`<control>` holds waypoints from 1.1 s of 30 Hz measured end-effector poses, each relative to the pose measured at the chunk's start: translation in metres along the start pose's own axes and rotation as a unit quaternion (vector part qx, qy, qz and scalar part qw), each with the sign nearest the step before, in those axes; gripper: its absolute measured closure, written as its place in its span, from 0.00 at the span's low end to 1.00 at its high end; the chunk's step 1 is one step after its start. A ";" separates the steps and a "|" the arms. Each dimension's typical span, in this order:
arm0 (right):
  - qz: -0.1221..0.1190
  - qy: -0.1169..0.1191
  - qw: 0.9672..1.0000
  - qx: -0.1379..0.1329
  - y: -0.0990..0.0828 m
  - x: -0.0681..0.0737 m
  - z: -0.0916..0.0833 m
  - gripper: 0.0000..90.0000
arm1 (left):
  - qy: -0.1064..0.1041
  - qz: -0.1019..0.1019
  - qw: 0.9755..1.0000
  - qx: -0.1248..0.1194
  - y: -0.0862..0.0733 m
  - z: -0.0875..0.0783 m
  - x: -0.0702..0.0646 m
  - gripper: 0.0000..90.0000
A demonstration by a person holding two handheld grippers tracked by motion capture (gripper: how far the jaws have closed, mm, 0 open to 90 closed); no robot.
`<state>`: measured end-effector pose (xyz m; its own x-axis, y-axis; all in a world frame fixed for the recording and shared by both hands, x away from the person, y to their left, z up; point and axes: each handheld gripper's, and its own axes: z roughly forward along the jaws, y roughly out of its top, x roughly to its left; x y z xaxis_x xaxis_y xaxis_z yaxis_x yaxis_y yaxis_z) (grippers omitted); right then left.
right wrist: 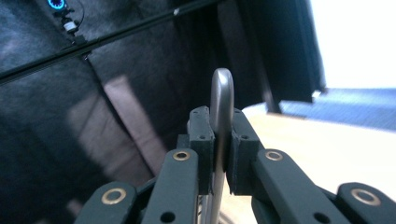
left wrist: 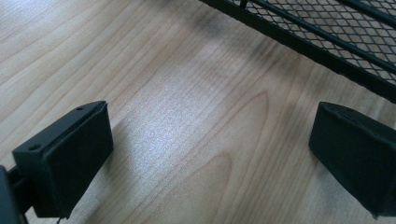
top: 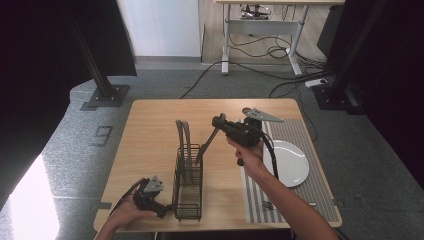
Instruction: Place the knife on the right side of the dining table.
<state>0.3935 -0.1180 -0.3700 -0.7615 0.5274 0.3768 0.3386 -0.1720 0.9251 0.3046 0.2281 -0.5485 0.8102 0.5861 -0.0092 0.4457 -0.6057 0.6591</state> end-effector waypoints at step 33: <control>0.004 -0.103 0.995 -0.012 -0.014 -0.065 -0.029 0.92 | 0.000 0.000 1.000 0.000 0.000 0.000 0.000 0.00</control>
<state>0.4226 -0.1737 -0.4064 -0.6284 0.6846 0.3694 0.3301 -0.1952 0.9235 0.3047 0.2282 -0.5485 0.8101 0.5862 -0.0095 0.4461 -0.6057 0.6589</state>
